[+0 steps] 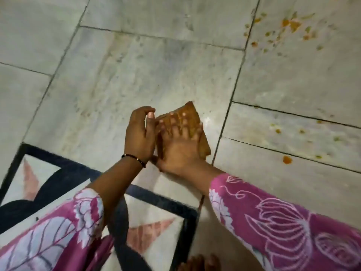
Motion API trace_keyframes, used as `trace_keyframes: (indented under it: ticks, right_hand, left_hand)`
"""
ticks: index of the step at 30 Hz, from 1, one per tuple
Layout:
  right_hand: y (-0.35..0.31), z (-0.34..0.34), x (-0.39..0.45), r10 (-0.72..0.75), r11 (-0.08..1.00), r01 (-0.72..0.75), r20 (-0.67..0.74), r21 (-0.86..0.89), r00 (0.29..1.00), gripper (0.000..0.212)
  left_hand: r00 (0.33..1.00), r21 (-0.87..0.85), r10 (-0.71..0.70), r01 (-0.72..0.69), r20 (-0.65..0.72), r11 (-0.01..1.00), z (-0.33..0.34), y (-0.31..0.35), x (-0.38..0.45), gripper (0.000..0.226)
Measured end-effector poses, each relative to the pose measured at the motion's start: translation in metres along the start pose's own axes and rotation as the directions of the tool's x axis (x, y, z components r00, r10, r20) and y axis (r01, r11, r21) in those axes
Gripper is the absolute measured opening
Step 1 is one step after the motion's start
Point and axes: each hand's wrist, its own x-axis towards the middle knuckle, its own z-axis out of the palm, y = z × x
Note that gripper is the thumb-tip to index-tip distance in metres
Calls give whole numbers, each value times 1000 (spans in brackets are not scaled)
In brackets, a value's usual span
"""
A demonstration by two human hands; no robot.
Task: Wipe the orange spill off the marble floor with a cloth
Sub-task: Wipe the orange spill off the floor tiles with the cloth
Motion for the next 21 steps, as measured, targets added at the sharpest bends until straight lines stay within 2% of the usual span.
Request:
trace_keyframes:
  ticks: [3, 5, 7, 9, 11, 12, 14, 15, 16, 18, 20, 21]
  right_hand:
    - [3, 10, 3, -74, 994, 63, -113, -94, 991, 94]
    - [14, 12, -1, -145, 987, 134, -134, -86, 980, 87]
    - [36, 7, -15, -131, 991, 122, -195, -58, 972, 80]
    - [65, 11, -53, -7, 1000, 2, -286, -18, 958, 78]
    - [94, 27, -109, 130, 991, -136, -333, 5, 934, 80]
    - [103, 35, -136, 201, 977, -212, -345, 8, 917, 82]
    - [103, 47, -175, 355, 931, -363, -345, 45, 869, 85]
    - [97, 50, -183, 396, 916, -392, -328, 82, 858, 83]
    - [86, 52, -184, 392, 920, -381, -298, 97, 870, 81]
    - [71, 50, -172, 298, 954, -292, -275, 62, 914, 73]
    - [76, 43, -150, 187, 981, -192, -307, 14, 933, 64]
    - [88, 38, -137, 171, 982, -187, -335, -17, 927, 64]
  left_hand:
    - [995, 21, 104, -104, 0, 994, 3, -9, 9, 37]
    - [977, 13, 195, -197, 81, 980, 4, -8, 11, 39]
    - [965, -22, 238, -237, 105, 971, 12, 7, 11, 42]
    - [971, -94, 223, -215, 88, 972, 31, 26, -1, 45]
    - [958, -141, 236, -214, 165, 967, 54, 43, -22, 53]
    - [930, -151, 279, -248, 241, 957, 64, 49, -32, 60]
    - [827, -147, 412, -385, 383, 911, 81, 58, -48, 68]
    - [776, -145, 466, -449, 425, 882, 88, 64, -52, 68]
    - [741, -150, 502, -491, 446, 858, 93, 69, -52, 69]
    - [719, -177, 528, -507, 453, 843, 106, 82, -49, 70]
    - [738, -203, 512, -473, 439, 857, 120, 95, -46, 72]
    - [752, -219, 503, -454, 427, 864, 127, 100, -44, 73]
